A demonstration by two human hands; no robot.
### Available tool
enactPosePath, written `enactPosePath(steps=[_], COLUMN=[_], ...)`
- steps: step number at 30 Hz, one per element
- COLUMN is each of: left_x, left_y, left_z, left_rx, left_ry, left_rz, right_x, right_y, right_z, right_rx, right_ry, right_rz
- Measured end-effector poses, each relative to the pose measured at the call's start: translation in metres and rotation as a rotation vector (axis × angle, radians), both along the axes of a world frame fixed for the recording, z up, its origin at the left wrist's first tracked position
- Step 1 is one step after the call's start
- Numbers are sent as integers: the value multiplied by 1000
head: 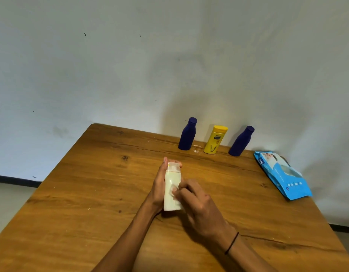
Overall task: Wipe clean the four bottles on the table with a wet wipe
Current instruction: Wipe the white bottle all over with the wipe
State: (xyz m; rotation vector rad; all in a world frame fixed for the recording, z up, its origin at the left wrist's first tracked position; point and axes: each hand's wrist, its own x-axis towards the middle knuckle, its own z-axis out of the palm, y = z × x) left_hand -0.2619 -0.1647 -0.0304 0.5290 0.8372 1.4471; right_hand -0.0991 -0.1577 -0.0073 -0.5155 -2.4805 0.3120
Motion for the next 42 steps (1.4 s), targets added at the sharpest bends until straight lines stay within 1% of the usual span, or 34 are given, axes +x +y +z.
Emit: enactPosePath(steps=[3, 5, 8, 11, 15, 17, 20, 23, 26, 32, 34, 36, 39, 40, 42], left_x=[2, 2, 1, -2, -4, -4, -2, 3, 5, -3, -4, -5, -7, -8, -7], left_y=[-1, -2, -2, -2, -1, 2, 2, -3, -1, 5, 5, 5, 5, 6, 5], left_z=[-1, 1, 0, 2, 3, -3, -7, 0, 1, -7, -5, -2, 0, -1, -3], left_rx=[1, -22, -49, -55, -56, -48, -41, -10, 30, 2, 6, 0, -22, 0, 20], left_ry=[28, 83, 109, 87, -108, -138, -105, -88, -28, 34, 31, 27, 145, 189, 258], left_rz=[-64, -88, -99, -67, 7, 5, -18, -31, -54, 12, 43, 97, 185, 202, 180], right_x=[-14, -25, -37, -33, -14, -5, -1, -7, -19, -35, -32, -25, -8, -2, 7], right_y=[18, 27, 29, 20, -6, -17, -18, -7, 9, 16, 13, 8, -6, -9, -12], right_z=[5, 13, 20, 20, 10, 4, 0, 3, 11, 25, 26, 22, 14, 13, 13], right_rx=[-89, -138, -147, -118, -110, -83, -34, -52, -77, -68, -98, -101, -71, -46, 7], right_ry=[79, 153, 195, 142, 44, 9, 2, 31, 84, 170, 174, 138, 43, 14, -25], right_rz=[-87, -145, -172, -81, 84, 120, 77, 14, -57, -102, -77, 6, 118, 143, 171])
